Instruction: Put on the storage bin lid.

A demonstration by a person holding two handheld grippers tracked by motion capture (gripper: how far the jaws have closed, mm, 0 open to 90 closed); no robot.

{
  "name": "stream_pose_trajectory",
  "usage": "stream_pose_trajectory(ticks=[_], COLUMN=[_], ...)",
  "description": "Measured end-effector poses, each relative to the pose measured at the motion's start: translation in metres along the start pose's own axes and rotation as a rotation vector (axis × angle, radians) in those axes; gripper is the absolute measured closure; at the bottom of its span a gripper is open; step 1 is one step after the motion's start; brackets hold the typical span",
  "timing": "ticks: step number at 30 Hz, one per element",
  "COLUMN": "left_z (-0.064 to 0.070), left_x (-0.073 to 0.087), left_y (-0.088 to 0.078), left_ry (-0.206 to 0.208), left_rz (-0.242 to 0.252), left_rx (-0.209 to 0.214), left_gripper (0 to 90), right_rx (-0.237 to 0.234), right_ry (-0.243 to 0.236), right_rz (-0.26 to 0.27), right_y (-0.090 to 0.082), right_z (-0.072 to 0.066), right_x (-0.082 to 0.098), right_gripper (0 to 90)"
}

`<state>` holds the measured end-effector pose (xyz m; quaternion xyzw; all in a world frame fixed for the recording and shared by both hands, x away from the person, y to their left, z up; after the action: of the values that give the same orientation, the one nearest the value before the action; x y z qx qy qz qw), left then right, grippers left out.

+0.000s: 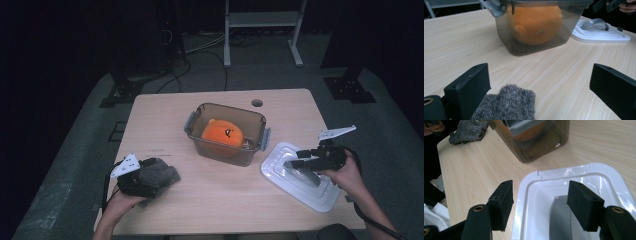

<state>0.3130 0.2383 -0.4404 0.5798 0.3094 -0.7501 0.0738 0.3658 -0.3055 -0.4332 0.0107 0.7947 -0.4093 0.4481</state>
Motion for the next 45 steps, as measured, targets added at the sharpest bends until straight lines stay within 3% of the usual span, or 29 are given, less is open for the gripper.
stream_pose_trajectory(ticks=[9, 20, 25, 39, 45], left_z=[0.0, 0.001, 0.001, 0.0, 0.0], left_x=[0.0, 0.0, 0.0, 0.0, 0.0], left_y=[0.001, 0.001, 0.001, 0.001, 0.001], left_ry=[-0.002, -0.001, -0.002, -0.006, -0.007], left_rz=[0.003, 0.0, 0.0, -0.002, -0.004], left_rx=[0.001, 0.005, 0.005, 0.005, 0.006], left_gripper=[2.4, 2.3, 2.3, 2.3, 2.4], right_rx=[0.056, 0.106, 0.12, 0.166, 0.155], right_ry=[0.004, 0.011, 0.013, -0.054, -0.064], right_rz=[-0.013, -0.021, -0.018, -0.013, -0.01], right_y=[0.003, 0.009, 0.009, 0.007, 0.007], right_z=[0.006, 0.011, 0.011, 0.003, 0.003], right_x=[0.023, 0.038, 0.041, 0.044, 0.044], right_gripper=[36.5, 36.6, 41.2, 64.8, 65.9])
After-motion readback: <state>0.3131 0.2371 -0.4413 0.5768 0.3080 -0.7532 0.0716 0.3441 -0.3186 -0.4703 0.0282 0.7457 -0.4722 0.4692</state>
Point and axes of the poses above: each handheld gripper's, and its own axes: y roughly forward along the jaws, x roughly out of its underside, z roughly to its right, the point moved 3 cm from there along y, roughly forward along the jaws, and after that the axes turned 6 degrees about x, right-handed, at the moved point
